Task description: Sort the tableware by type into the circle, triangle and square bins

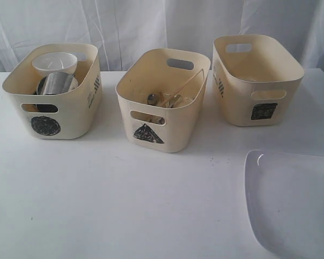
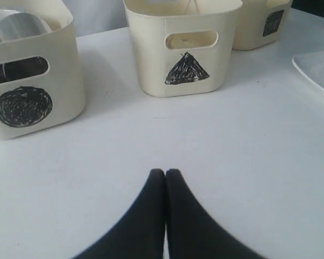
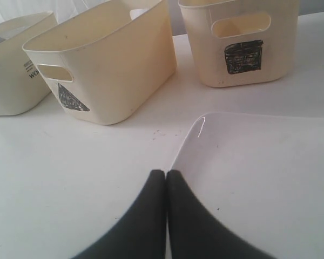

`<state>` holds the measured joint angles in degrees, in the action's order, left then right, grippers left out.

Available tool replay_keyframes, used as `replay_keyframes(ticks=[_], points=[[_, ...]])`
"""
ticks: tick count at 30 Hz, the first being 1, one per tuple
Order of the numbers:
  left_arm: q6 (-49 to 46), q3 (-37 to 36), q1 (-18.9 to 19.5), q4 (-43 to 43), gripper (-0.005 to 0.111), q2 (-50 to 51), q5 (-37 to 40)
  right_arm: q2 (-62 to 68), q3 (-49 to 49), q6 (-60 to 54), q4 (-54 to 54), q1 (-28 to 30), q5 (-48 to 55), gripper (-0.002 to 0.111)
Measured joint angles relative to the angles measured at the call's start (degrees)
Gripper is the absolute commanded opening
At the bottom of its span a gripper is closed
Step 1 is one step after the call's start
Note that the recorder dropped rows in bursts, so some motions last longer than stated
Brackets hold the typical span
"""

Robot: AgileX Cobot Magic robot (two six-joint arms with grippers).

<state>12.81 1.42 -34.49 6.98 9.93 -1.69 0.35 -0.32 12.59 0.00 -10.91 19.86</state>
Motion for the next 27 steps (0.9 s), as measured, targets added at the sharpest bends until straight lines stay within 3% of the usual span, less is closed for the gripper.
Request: replay_keyframes(ticks=[8,18,27], points=[[0.0,-1.3,-0.1,0.2,0.0,-8.9,6.3,0.0,0.0,0.0,0.0,0.0,0.0,0.0],[0.0,-1.3,-1.8,0.2,0.0,-9.7,11.5,0.0,0.0,0.0,0.0,0.0,0.0,0.0],[0.0,-1.3,-1.8,0.2,0.0,-9.7,7.6,0.0,0.0,0.0,0.0,0.0,0.0,0.0]])
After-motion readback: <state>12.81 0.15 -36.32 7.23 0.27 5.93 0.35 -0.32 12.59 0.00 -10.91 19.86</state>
